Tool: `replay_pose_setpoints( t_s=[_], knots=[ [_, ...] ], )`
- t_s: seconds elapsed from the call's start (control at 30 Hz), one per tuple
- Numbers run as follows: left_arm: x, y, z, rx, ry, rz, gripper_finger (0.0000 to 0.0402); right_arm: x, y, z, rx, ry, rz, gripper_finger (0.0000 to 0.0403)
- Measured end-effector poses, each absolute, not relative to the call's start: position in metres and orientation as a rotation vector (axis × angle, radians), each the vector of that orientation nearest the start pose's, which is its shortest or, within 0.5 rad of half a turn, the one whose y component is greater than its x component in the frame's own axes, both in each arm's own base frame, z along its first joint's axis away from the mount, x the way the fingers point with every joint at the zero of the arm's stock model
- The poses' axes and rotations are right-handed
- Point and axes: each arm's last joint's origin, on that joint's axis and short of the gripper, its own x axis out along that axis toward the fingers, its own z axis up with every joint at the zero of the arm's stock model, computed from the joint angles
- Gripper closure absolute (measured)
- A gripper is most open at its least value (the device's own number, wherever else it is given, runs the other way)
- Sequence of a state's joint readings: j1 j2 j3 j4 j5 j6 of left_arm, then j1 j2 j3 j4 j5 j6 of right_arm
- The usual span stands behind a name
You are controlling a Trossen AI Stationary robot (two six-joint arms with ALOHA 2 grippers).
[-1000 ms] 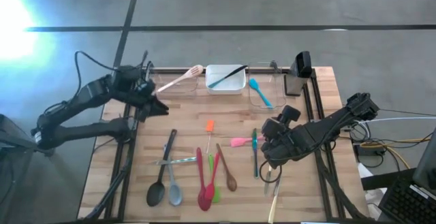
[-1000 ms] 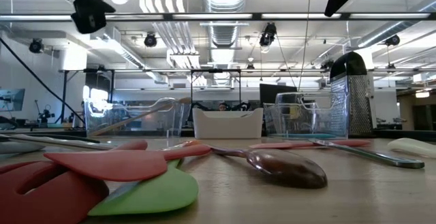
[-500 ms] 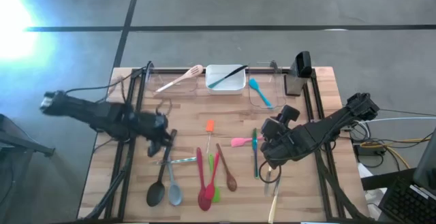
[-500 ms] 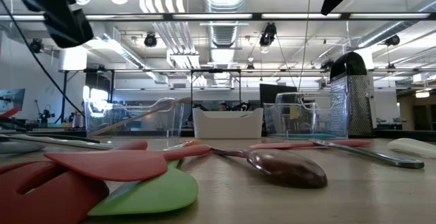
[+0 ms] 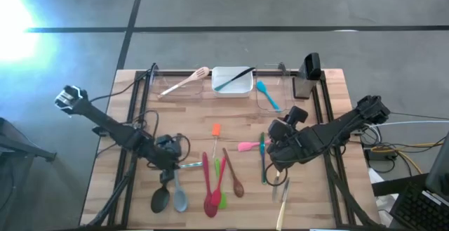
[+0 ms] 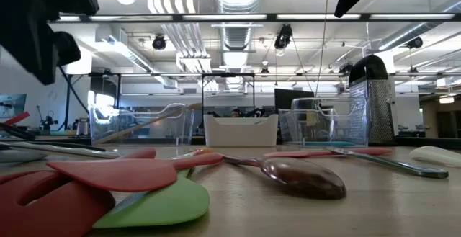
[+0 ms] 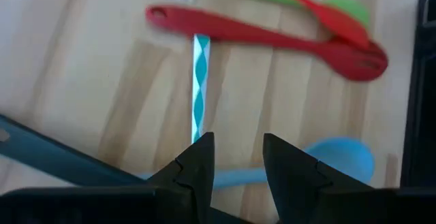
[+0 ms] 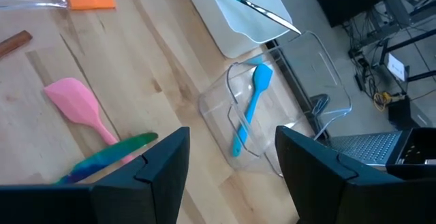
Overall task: Pick & Place Kitchen Items
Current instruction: Put the white patterned table knife into the white bin
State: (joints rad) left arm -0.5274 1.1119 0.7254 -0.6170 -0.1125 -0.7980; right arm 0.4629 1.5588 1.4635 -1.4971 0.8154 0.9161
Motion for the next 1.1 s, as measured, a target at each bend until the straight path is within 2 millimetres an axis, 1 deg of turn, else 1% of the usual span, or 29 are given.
replay_pose_setpoints(
  t_s=[0.17, 0.4, 0.63, 0.73, 1.1],
  knots=[
    [0.183, -0.103, 0.213, -0.398, 1.089, 0.025, 0.0275, 0.247, 0.1, 0.316, -0.16, 0.979, -0.774, 0.0193],
    [0.192, -0.109, 0.213, -0.334, 1.113, -0.001, 0.0275, 0.247, 0.1, 0.316, -0.154, 0.974, -0.773, 0.0193],
    [0.197, -0.11, 0.193, -0.261, 1.245, 0.049, 0.0275, 0.248, 0.1, 0.316, -0.149, 0.97, -0.772, 0.0193],
    [0.2, -0.112, 0.186, -0.233, 1.274, 0.055, 0.0275, 0.248, 0.1, 0.316, -0.149, 0.97, -0.772, 0.0193],
    [0.216, -0.11, 0.175, -0.154, 1.318, 0.049, 0.0275, 0.249, 0.101, 0.316, -0.143, 0.962, -0.768, 0.0193]
  ],
)
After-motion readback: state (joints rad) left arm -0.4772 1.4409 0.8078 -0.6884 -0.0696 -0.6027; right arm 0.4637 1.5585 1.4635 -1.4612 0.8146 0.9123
